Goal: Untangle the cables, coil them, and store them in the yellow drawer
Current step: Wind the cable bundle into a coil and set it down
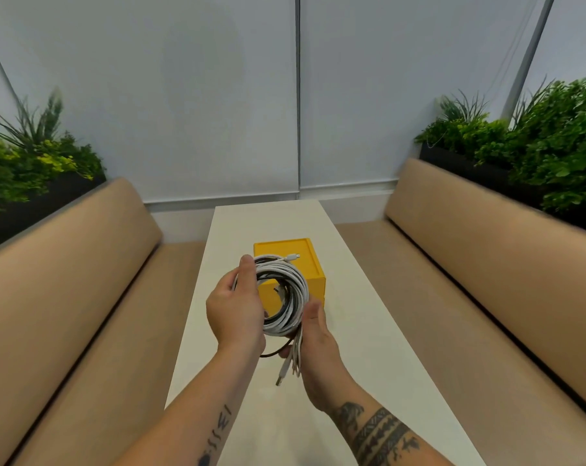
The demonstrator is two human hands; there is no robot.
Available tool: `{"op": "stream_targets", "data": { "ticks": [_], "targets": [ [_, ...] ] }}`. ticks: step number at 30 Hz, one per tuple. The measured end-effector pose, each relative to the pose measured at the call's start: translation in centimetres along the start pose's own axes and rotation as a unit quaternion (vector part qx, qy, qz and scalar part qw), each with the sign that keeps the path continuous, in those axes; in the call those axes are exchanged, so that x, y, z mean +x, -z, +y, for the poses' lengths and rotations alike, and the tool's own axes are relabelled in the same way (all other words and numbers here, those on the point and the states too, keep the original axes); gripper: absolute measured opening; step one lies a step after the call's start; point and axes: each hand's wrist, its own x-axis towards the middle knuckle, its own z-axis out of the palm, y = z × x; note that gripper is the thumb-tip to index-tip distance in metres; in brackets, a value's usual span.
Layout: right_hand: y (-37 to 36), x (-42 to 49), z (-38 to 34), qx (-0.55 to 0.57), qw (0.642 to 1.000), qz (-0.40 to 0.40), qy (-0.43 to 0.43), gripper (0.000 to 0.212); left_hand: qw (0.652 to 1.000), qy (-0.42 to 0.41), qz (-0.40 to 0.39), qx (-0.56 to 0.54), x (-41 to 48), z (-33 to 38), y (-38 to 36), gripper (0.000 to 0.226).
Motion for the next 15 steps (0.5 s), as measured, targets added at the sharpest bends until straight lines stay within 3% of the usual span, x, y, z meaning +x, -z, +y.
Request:
{"op": "stream_targets", "data": {
  "ticks": [2,7,12,15],
  "targets": [
    [-0.3,0.0,-0.4,0.004,1.000,0.003,0.009,0.068,1.000,0.002,-0.005,-0.001,-0.6,-0.2,-0.2,0.034],
    [-0.3,0.6,-0.9,0.061,0.992,0.085,0.068,0.026,0.998,0.038,-0.030,-0.042,-1.8,-1.3,-0.7,0.042],
    [1.2,1.1,-1.3,-0.007,0.986,0.117,0.119,0.025,0.980,0.062,-0.185,-0.030,-2.1,-1.3,0.1,0.052],
    [2.5,1.3,-2.2,-0.088,0.984,0.076,0.137,0.027,0.940,0.119,-0.319,-0.031,-0.4,-0.2,1.7,0.066]
  ]
}}
